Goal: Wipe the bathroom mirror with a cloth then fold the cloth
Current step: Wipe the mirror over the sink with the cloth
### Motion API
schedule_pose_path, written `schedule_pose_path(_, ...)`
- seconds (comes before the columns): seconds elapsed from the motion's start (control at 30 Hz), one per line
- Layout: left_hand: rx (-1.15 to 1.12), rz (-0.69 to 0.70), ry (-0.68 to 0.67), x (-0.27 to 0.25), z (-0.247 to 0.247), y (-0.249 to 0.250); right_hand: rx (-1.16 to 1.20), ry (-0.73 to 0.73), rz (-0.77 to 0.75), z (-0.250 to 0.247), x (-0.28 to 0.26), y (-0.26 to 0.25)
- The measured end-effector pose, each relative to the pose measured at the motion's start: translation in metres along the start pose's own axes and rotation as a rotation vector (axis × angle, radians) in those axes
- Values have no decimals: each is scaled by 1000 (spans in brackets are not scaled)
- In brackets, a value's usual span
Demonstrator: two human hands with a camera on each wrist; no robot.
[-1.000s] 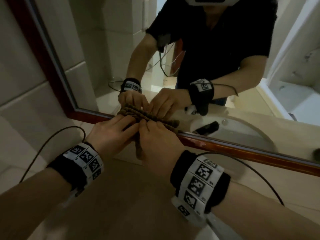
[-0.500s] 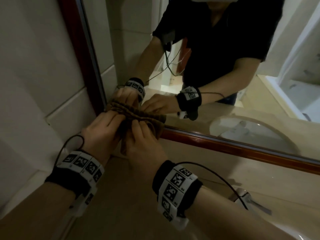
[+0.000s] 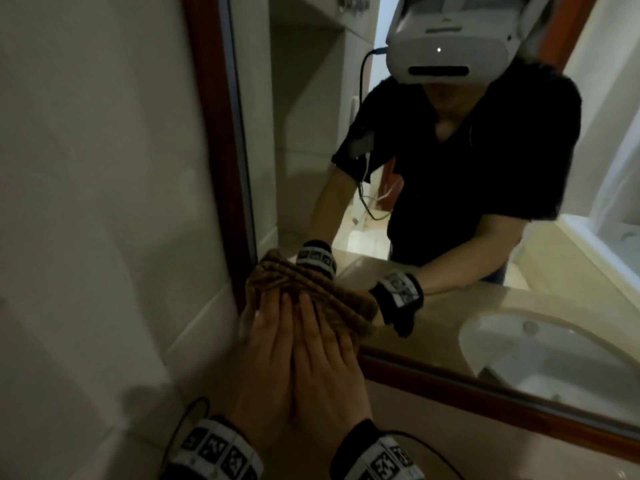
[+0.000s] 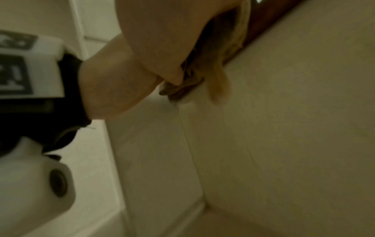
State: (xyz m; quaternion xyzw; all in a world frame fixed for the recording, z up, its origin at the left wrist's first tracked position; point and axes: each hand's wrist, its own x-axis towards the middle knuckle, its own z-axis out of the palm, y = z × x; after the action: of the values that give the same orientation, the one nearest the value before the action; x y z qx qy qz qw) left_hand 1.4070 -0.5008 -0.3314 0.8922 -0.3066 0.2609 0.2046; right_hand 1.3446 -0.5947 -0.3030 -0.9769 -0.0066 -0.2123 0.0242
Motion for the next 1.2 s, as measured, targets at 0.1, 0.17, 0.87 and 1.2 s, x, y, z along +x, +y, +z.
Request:
schedule_pose_path(0.1, -239, 38, 212, 33, -27, 7, -46, 103, -40, -38, 28, 5)
schedule_pose_path(0.17, -307, 80, 238, 66, -51, 13, -93, 151, -99, -71, 51, 9)
schedule_pose_path(0.87, -623, 363, 554, 370, -421, 138, -353, 553, -132, -504, 226, 47)
schedule_pose_path(1.2, -127, 275, 824, 419, -430, 175, -120, 808, -168, -551, 218, 46)
